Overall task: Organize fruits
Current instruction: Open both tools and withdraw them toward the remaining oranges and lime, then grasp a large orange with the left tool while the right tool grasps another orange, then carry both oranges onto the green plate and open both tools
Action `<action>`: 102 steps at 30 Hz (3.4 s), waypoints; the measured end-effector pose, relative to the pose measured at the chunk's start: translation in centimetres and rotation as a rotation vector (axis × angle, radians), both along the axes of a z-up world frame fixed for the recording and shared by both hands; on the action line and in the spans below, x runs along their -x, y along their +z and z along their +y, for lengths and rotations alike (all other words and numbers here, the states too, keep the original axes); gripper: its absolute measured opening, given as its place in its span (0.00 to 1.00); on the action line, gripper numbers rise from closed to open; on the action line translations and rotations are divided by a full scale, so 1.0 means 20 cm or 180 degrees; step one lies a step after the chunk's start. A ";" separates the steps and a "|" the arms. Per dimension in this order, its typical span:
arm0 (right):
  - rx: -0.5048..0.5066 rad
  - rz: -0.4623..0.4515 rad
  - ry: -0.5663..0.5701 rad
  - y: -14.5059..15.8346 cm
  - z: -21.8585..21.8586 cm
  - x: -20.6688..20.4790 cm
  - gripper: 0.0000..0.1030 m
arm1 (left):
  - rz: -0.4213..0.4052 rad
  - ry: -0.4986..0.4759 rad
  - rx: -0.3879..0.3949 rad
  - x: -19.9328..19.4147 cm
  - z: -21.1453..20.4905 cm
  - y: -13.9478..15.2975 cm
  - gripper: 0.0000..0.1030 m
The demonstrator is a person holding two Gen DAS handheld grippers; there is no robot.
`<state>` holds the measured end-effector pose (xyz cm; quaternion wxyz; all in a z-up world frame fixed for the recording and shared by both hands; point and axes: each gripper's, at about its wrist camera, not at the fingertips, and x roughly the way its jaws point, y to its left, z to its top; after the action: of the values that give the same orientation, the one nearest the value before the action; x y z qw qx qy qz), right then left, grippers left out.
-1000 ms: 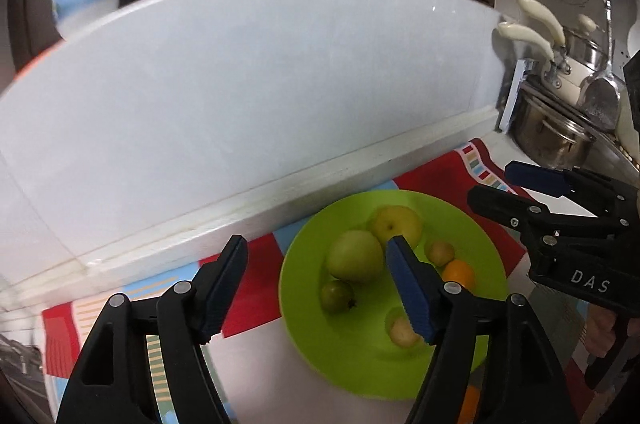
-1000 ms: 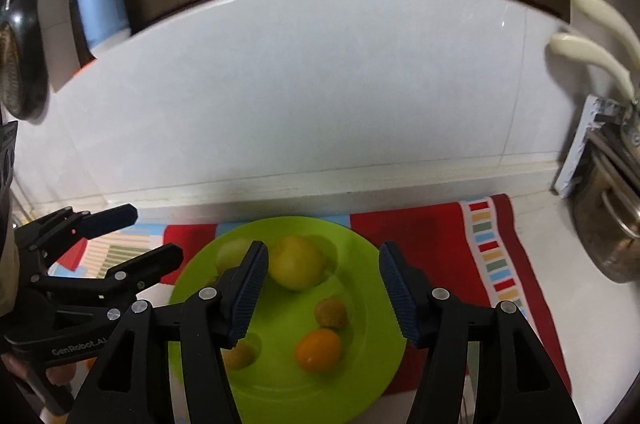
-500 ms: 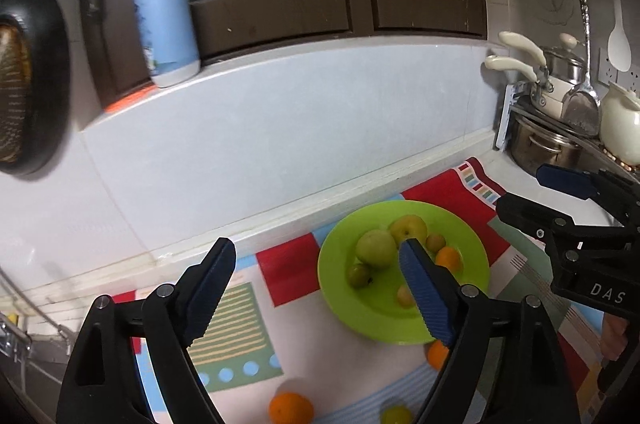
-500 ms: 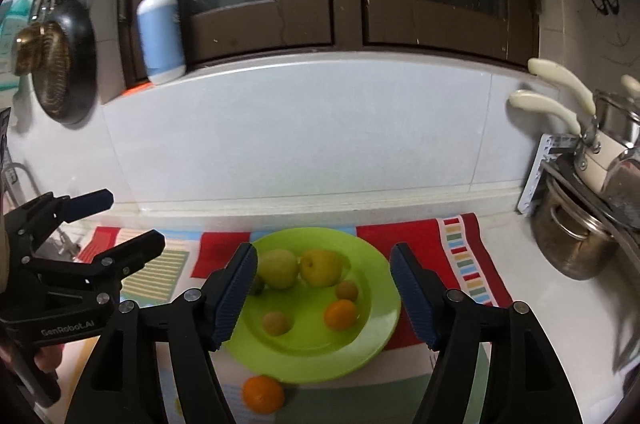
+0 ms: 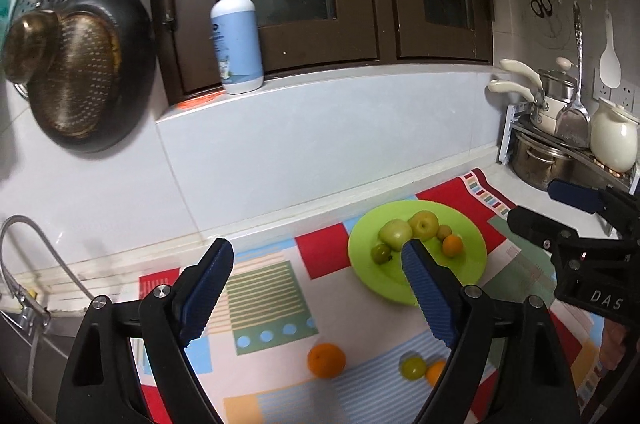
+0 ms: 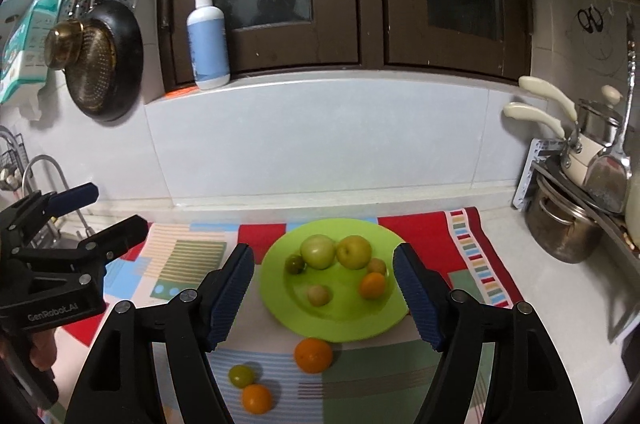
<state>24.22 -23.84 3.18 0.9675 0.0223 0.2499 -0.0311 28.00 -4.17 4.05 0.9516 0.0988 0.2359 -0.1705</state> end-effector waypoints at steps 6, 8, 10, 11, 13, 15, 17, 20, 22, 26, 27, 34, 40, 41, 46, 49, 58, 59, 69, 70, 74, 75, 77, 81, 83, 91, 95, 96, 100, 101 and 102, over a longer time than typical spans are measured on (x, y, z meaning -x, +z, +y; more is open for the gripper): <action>0.0080 -0.0064 -0.0114 0.00 0.12 0.10 0.70 | 0.0021 -0.0048 -0.0005 0.06 0.11 -0.01 0.84; 0.0084 -0.0066 -0.0168 -0.01 0.16 0.14 0.70 | 0.0022 -0.0086 -0.0006 0.08 0.15 -0.02 0.84; 0.0077 -0.0062 -0.0225 -0.02 0.18 0.17 0.70 | 0.0016 -0.0128 -0.0027 0.09 0.17 -0.03 0.84; 0.0071 -0.0061 -0.0260 -0.03 0.20 0.18 0.70 | 0.0009 -0.0152 -0.0048 0.10 0.18 -0.03 0.84; 0.0075 -0.0044 -0.0315 -0.04 0.22 0.21 0.70 | -0.0002 -0.0201 -0.0081 0.11 0.20 -0.05 0.84; 0.0076 -0.0003 -0.0369 -0.06 0.25 0.23 0.70 | -0.0004 -0.0254 -0.0107 0.12 0.23 -0.07 0.84; 0.0049 0.0046 -0.0438 -0.09 0.27 0.25 0.70 | 0.0000 -0.0307 -0.0147 0.13 0.25 -0.10 0.85; 0.0060 0.0144 -0.0532 -0.13 0.30 0.28 0.70 | 0.0051 -0.0416 -0.0189 0.13 0.28 -0.15 0.85; 0.0097 0.0208 -0.0579 -0.16 0.32 0.29 0.70 | 0.0096 -0.0477 -0.0229 0.12 0.29 -0.18 0.85; 0.0125 0.0332 -0.0669 -0.22 0.36 0.31 0.70 | 0.0243 -0.0593 -0.0279 0.09 0.30 -0.26 0.85; 0.0114 0.0359 -0.0677 -0.23 0.37 0.31 0.70 | 0.0268 -0.0618 -0.0298 0.08 0.30 -0.28 0.85; -0.0010 0.0673 -0.0678 -0.38 0.42 0.28 0.70 | 0.0497 -0.0833 -0.0464 -0.01 0.27 -0.43 0.85; -0.0103 0.0936 -0.0700 -0.52 0.41 0.23 0.63 | 0.0658 -0.1045 -0.0556 -0.09 0.23 -0.55 0.85; -0.0126 0.0977 -0.0706 -0.54 0.41 0.21 0.63 | 0.0678 -0.1067 -0.0582 -0.11 0.21 -0.56 0.85; -0.0208 0.1131 -0.0695 -0.62 0.39 0.17 0.58 | 0.0804 -0.1215 -0.0641 -0.17 0.16 -0.65 0.85; -0.0226 0.1207 -0.0678 -0.66 0.39 0.13 0.55 | 0.0854 -0.1267 -0.0687 -0.21 0.13 -0.70 0.84; -0.0231 0.1342 -0.0634 -0.73 0.37 0.05 0.47 | 0.0964 -0.1345 -0.0714 -0.28 0.07 -0.78 0.80; -0.0234 0.1349 -0.0627 -0.73 0.37 0.05 0.46 | 0.0979 -0.1348 -0.0707 -0.29 0.07 -0.79 0.77; -0.0293 0.1364 -0.0578 -0.75 0.37 0.01 0.32 | 0.1084 -0.1388 -0.0663 -0.32 0.04 -0.81 0.48; -0.0295 0.1363 -0.0580 -0.75 0.37 0.01 0.32 | 0.1096 -0.1405 -0.0658 -0.31 0.04 -0.81 0.46; -0.0286 0.1357 -0.0593 -0.75 0.38 0.03 0.32 | 0.1109 -0.1411 -0.0640 -0.31 0.04 -0.82 0.41; -0.0292 0.1354 -0.0599 -0.75 0.37 0.03 0.32 | 0.1108 -0.1404 -0.0633 -0.30 0.04 -0.82 0.41; -0.0295 0.1345 -0.0616 -0.75 0.37 0.03 0.32 | 0.1119 -0.1407 -0.0622 -0.30 0.04 -0.82 0.41; -0.0304 0.1302 -0.0606 -0.74 0.37 0.05 0.32 | 0.1112 -0.1392 -0.0596 -0.27 0.05 -0.80 0.41; -0.0312 0.1268 -0.0599 -0.73 0.37 0.06 0.32 | 0.1103 -0.1355 -0.0569 -0.25 0.06 -0.78 0.41; -0.0312 0.1105 -0.0546 -0.64 0.37 0.12 0.32 | 0.1045 -0.1242 -0.0431 -0.15 0.10 -0.66 0.41; -0.0294 0.1003 -0.0517 -0.58 0.36 0.17 0.32 | 0.1008 -0.1198 -0.0364 -0.09 0.11 -0.60 0.41; -0.0290 0.0976 -0.0504 -0.57 0.36 0.19 0.32 | 0.0997 -0.1196 -0.0355 -0.08 0.11 -0.59 0.41; -0.0272 0.0860 -0.0471 -0.50 0.34 0.24 0.32 | 0.0919 -0.1180 -0.0304 -0.01 0.10 -0.52 0.40; -0.0269 0.0831 -0.0465 -0.48 0.33 0.25 0.32 | 0.0904 -0.1176 -0.0295 0.00 0.10 -0.51 0.41; -0.0266 0.0812 -0.0460 -0.47 0.32 0.26 0.32 | 0.0881 -0.1169 -0.0280 0.01 0.09 -0.49 0.40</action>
<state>19.00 -17.36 -6.24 0.9214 0.0763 0.3696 -0.0928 27.78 -2.30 -5.72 0.8579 0.1572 0.3494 -0.3423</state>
